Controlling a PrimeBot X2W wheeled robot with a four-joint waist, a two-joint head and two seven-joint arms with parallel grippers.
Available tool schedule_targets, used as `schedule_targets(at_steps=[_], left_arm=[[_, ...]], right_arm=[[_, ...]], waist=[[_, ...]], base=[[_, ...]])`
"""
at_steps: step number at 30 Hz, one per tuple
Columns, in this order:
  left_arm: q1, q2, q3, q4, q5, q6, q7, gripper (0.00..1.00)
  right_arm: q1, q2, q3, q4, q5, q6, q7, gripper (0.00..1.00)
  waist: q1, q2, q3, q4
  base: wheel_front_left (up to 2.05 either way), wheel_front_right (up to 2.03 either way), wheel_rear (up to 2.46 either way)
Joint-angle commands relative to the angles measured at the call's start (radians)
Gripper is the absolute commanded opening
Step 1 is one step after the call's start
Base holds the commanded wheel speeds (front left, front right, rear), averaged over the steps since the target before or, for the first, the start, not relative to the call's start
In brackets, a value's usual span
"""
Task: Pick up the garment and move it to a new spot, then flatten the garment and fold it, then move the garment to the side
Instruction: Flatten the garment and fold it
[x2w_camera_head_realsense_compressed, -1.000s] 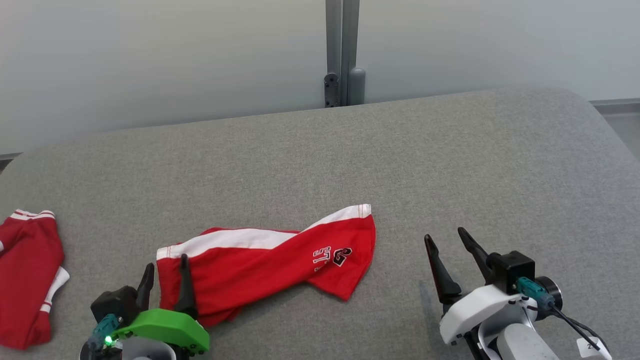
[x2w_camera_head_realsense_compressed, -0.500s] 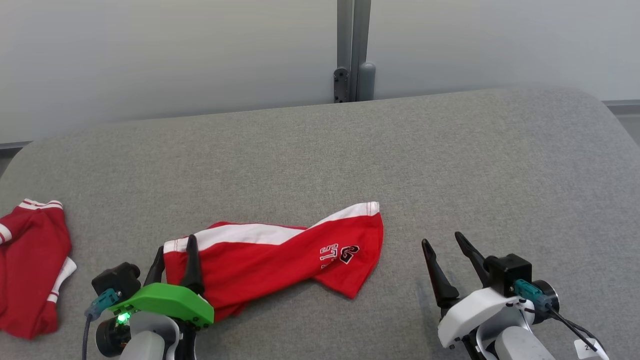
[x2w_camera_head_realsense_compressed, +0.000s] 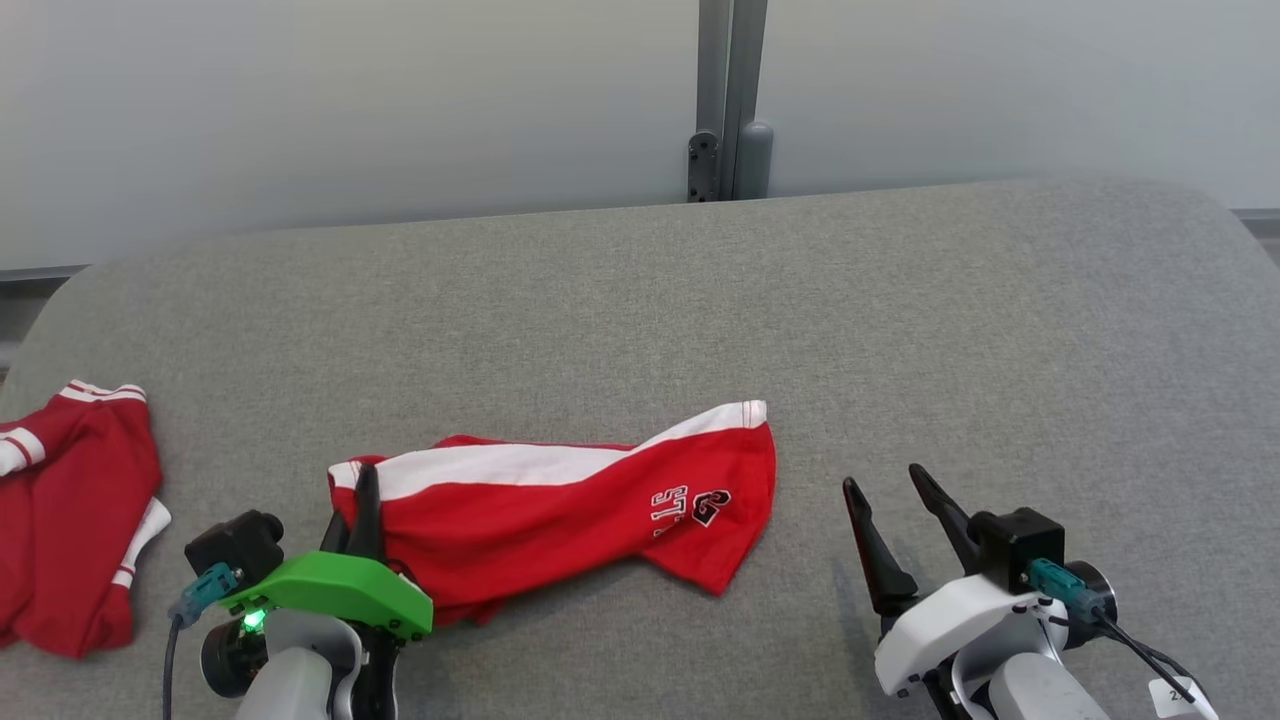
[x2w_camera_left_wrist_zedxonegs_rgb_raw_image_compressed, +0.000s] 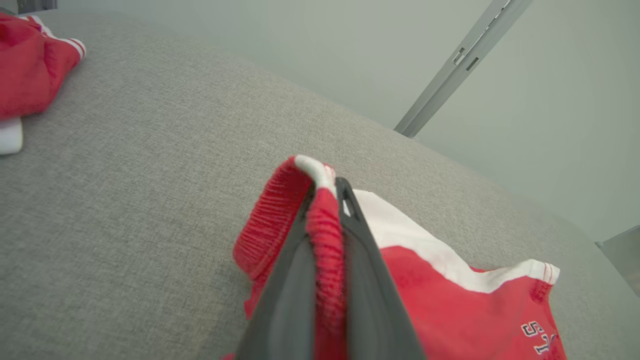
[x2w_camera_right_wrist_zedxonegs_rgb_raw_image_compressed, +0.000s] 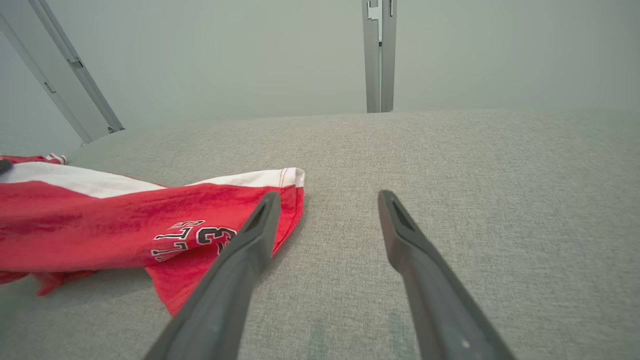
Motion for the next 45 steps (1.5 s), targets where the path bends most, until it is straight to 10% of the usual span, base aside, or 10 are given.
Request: schedule_targets(at_steps=[1,22,35,37,43,45], left_arm=[[-0.014,0.008,-0.002,-0.008,0.011,-0.003,-0.006,0.0],[-0.001,0.002,-0.117,-0.14,0.052,-0.008,-0.02,0.0],[-0.025,0.001,-0.151,-0.178,0.029,-0.009,-0.021,0.0],[-0.026,0.001,-0.152,-0.18,0.028,-0.009,-0.021,0.0],[-0.027,0.001,-0.152,-0.183,0.028,-0.009,-0.021,0.0],[-0.028,0.001,-0.153,-0.184,0.026,-0.009,-0.021,0.0]], right_arm=[[0.001,-0.001,0.004,0.002,0.014,-0.001,-0.003,1.0],[-0.317,-0.001,0.137,0.315,0.446,-0.001,-0.003,1.0],[-0.446,-0.002,0.179,0.473,0.507,-0.001,-0.003,1.0],[-0.452,-0.002,0.181,0.481,0.508,-0.001,-0.003,0.91],[-0.46,-0.002,0.171,0.502,0.489,-0.001,-0.003,0.0],[-0.463,-0.002,0.164,0.507,0.487,-0.001,-0.003,0.0]], waist=[[0.0,0.0,0.003,0.008],[0.0,0.0,0.131,0.158],[0.0,0.0,0.182,0.184],[0.0,0.0,0.185,0.187],[0.0,0.0,0.192,0.19],[0.0,0.0,0.194,0.192]], base=[[0.0,0.0,0.0],[0.0,0.0,0.0],[0.0,0.0,0.0],[0.0,0.0,0.0],[0.0,0.0,0.0],[0.0,0.0,0.0]])
